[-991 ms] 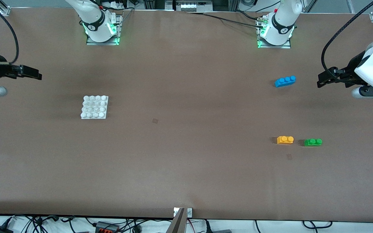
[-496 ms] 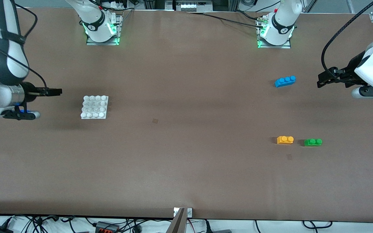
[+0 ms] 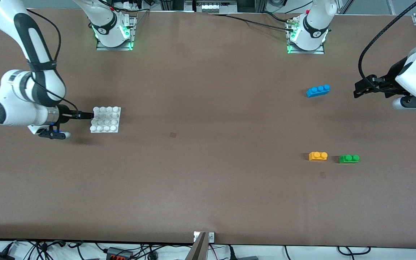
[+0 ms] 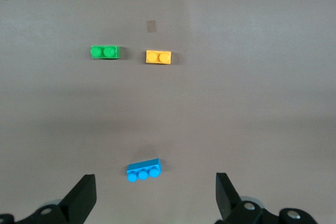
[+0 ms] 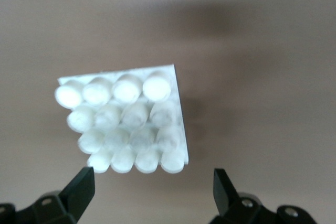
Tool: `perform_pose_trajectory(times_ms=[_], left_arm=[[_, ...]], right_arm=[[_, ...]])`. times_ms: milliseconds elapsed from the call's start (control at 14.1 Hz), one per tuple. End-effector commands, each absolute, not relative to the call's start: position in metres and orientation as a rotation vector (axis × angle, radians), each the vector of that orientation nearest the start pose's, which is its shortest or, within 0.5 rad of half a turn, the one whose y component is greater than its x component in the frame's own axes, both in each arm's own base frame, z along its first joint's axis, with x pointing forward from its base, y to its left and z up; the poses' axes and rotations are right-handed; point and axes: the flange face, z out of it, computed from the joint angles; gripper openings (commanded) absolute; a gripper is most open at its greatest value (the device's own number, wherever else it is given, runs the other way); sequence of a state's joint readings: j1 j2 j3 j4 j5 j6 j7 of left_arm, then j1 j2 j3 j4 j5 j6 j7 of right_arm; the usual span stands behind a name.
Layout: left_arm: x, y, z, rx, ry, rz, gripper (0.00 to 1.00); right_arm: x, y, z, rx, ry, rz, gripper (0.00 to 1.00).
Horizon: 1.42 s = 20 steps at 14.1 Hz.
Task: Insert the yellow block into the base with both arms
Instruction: 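Reach the right gripper down to the white stud base, then grasp the white base with the right gripper while the left gripper reaches the yellow brick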
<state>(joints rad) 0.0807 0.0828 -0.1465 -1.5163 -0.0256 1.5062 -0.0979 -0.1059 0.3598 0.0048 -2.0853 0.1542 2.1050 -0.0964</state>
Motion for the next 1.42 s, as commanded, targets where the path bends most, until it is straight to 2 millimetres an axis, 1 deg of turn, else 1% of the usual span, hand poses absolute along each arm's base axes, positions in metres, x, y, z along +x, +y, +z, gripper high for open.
perform_pose_trajectory(times_ms=[0,71,142,212,354,425,496,637,708,779,850,920,991,1062,1133,1204,1274,1345], left_arm=[[0.574,-0.035,0.602,-3.182,-0.040,0.155,1.00],[0.578,-0.036,0.595,-3.182,-0.040,0.177,1.00],[0.583,-0.035,0.583,-3.178,-0.038,0.208,1.00],[0.590,-0.035,0.566,-3.181,-0.034,0.252,1.00],[0.609,-0.029,0.527,-3.196,-0.054,0.324,1.00],[0.623,-0.037,0.500,-3.203,-0.036,0.301,1.00],[0.636,-0.038,0.471,-3.210,-0.055,0.290,1.00],[0.650,-0.038,0.435,-3.218,-0.062,0.250,1.00],[0.651,-0.038,0.420,-3.219,-0.068,0.253,1.00],[0.651,-0.045,0.413,-3.219,-0.051,0.236,1.00],[0.650,-0.057,0.412,-3.212,-0.019,0.238,1.00],[0.649,-0.060,0.407,-3.210,-0.011,0.255,1.00],[0.649,-0.059,0.403,-3.209,-0.014,0.268,1.00],[0.650,-0.059,0.402,-3.210,-0.014,0.268,1.00],[0.651,-0.062,0.402,-3.209,-0.011,0.263,1.00],[0.651,-0.064,0.402,-3.209,-0.009,0.258,1.00],[0.650,-0.067,0.401,-3.208,-0.002,0.263,1.00],[0.650,-0.066,0.401,-3.208,-0.004,0.263,1.00]], right_arm=[[0.530,-0.027,0.219,-2.971,0.089,0.354,1.00],[0.525,-0.025,0.211,-2.975,0.087,0.351,1.00],[0.524,-0.025,0.205,-2.975,0.082,0.359,1.00],[0.523,-0.025,0.199,-2.972,0.056,0.369,1.00],[0.521,-0.025,0.191,-2.968,0.042,0.388,1.00],[0.521,-0.025,0.187,-2.967,0.042,0.395,1.00],[0.520,-0.025,0.184,-2.966,0.043,0.401,1.00],[0.519,-0.023,0.180,-2.960,0.045,0.412,1.00],[0.520,-0.017,0.180,-2.950,0.041,0.408,1.00],[0.520,-0.017,0.180,-2.946,0.052,0.402,1.00],[0.522,-0.015,0.178,-2.952,0.044,0.376,1.00],[0.523,-0.016,0.175,-2.956,0.024,0.356,1.00],[0.523,-0.018,0.171,-2.956,0.008,0.352,0.96],[0.523,-0.018,0.166,-2.954,0.002,0.360,0.85],[0.524,-0.018,0.166,-2.954,0.002,0.358,0.71],[0.525,-0.018,0.167,-2.954,0.002,0.356,0.63],[0.525,-0.018,0.167,-2.954,0.001,0.355,0.60],[0.526,-0.018,0.168,-2.955,0.001,0.351,0.60]])
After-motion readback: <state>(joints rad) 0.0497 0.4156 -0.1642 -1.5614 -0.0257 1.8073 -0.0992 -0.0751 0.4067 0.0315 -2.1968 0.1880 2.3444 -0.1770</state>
